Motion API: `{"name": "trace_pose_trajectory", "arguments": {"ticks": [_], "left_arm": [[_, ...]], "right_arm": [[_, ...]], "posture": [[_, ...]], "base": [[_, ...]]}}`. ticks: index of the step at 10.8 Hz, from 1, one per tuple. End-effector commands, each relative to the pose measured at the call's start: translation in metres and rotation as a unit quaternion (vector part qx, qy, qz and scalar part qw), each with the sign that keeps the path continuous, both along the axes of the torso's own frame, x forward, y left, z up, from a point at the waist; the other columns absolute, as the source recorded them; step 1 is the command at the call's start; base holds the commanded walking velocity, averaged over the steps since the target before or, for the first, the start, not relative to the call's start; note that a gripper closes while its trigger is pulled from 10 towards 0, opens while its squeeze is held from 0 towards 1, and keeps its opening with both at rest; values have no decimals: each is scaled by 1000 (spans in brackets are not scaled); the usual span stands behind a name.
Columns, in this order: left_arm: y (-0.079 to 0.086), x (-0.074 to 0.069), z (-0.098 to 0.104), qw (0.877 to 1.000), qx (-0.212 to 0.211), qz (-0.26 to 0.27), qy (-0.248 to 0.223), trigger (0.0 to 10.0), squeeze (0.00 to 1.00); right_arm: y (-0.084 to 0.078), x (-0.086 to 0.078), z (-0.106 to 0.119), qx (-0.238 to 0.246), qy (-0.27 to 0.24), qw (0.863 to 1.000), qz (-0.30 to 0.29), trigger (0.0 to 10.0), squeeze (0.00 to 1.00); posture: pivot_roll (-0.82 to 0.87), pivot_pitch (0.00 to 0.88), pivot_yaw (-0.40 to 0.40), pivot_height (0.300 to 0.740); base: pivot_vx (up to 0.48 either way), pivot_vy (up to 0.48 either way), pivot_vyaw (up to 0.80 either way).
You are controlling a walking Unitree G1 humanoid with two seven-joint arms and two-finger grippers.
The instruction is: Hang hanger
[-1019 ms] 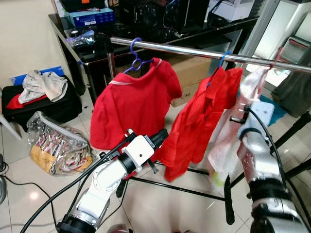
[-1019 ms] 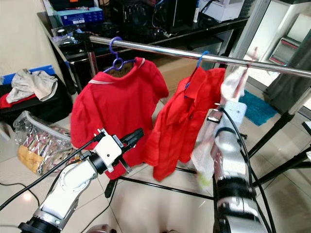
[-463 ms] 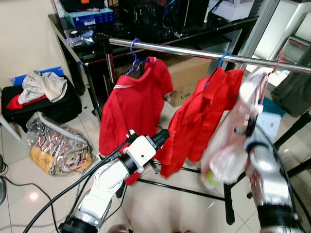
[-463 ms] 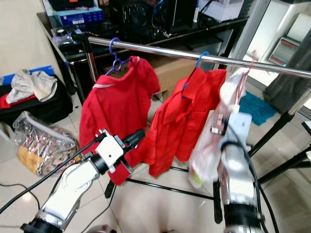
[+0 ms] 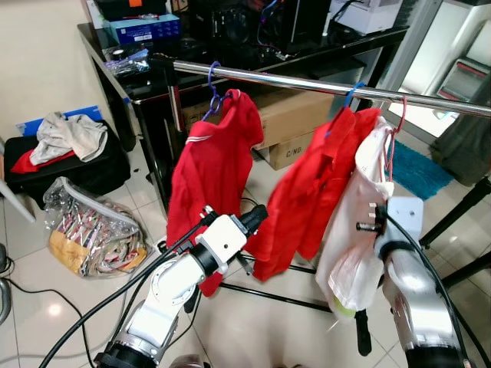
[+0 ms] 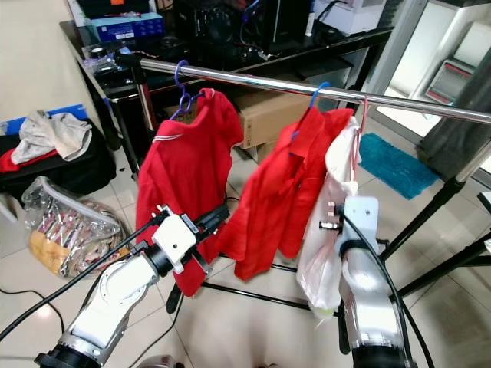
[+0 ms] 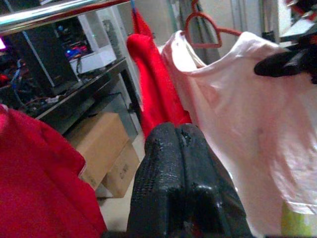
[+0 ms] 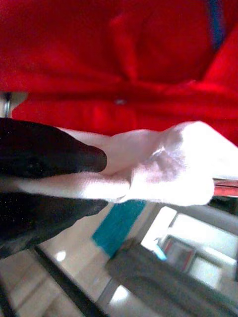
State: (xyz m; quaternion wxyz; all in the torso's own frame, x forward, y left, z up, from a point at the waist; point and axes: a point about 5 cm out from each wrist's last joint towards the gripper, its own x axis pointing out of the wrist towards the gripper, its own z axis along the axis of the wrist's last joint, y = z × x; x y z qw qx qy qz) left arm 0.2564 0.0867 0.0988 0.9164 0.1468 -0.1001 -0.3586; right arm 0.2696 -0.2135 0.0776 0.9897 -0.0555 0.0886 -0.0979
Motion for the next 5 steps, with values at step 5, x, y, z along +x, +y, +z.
{"name": "trace_pose_trajectory", "arguments": {"ticks": [5], "left_arm": [[1, 2, 1, 995, -71, 65, 24, 10000, 0]], "right_arm": [[4, -16, 14, -22, -56, 997, 54, 10000, 0]], "posture": [[166, 17, -25, 740]], "base": [[0, 0, 0]]}}
